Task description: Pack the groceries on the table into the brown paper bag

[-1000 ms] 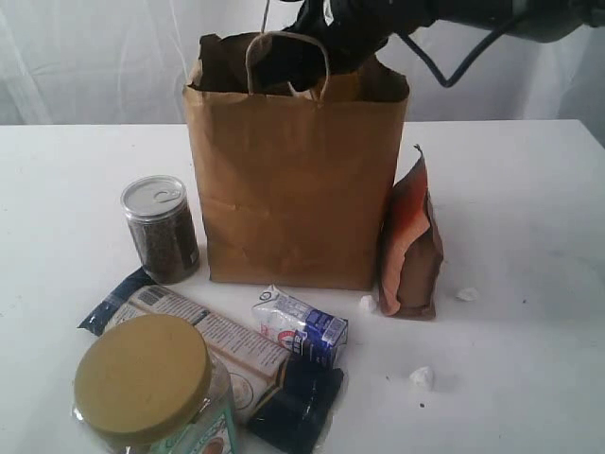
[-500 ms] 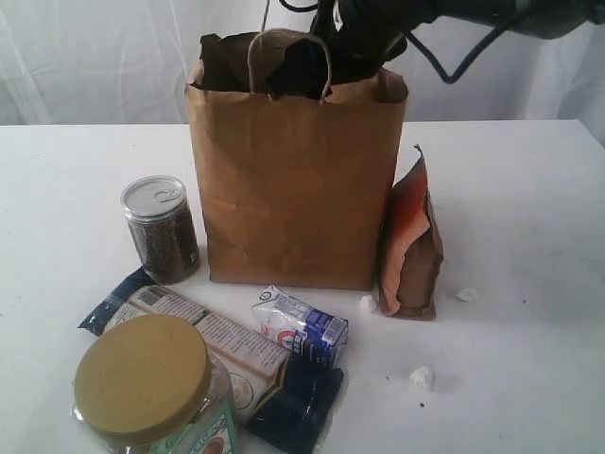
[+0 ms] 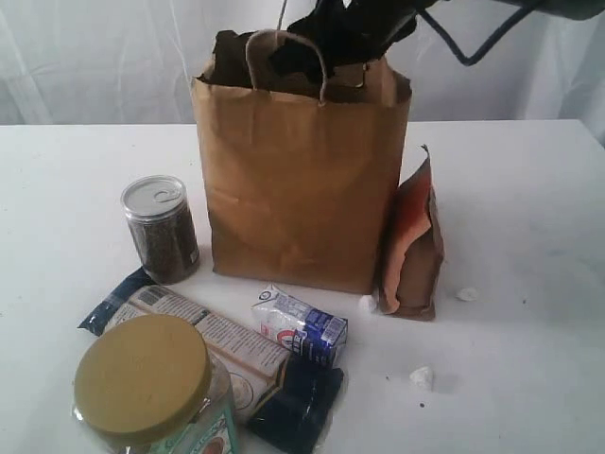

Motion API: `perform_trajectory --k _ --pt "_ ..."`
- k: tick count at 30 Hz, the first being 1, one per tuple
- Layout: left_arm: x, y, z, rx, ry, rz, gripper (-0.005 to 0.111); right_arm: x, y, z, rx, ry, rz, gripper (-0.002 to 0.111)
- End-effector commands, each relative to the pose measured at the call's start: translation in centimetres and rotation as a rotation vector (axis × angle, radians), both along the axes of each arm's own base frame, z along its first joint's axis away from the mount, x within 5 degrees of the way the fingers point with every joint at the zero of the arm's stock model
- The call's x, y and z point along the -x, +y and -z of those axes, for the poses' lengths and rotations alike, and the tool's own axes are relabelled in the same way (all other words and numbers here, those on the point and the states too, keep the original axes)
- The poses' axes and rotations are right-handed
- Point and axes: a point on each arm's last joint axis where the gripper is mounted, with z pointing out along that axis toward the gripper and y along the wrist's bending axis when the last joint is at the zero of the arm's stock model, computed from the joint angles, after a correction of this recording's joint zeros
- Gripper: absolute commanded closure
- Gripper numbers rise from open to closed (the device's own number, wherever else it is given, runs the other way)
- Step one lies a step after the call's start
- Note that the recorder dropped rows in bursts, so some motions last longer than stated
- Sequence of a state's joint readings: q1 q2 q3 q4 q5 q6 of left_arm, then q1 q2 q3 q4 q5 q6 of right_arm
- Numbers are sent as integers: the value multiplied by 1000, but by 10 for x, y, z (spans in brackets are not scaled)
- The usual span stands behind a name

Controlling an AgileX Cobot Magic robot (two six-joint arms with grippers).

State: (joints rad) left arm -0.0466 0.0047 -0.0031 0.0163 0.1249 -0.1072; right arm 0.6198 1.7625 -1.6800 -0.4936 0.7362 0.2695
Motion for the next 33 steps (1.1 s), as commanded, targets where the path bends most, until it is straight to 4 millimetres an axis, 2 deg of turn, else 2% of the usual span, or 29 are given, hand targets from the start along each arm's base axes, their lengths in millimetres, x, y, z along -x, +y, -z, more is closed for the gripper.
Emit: perform_trajectory --k 1,4,8,14,15,22,25,28,33 --pt "0 -1 1 6 -2 7 107 22 -22 -28 11 18 64 47" --pt "0 -1 1 6 -2 7 107 38 -37 -41 38 64 118 55" --pt "0 0 1 -23 -4 11 107 54 -52 -51 73 112 162 73" --pt "0 0 1 -145 -11 37 107 73 -67 -67 106 124 177 105" --pt "0 0 1 -153 -12 39 107 76 -70 -71 105 117 178 108" --pt "0 0 1 -182 -14 46 107 89 -86 -91 129 24 210 108" --pt "0 0 1 -182 -14 46 107 84 -93 -86 196 -1 243 108" --pt "0 0 1 -182 -14 46 107 75 -97 -67 217 9 244 108" --pt "0 0 1 -174 -13 44 107 62 -102 -30 106 -8 263 108"
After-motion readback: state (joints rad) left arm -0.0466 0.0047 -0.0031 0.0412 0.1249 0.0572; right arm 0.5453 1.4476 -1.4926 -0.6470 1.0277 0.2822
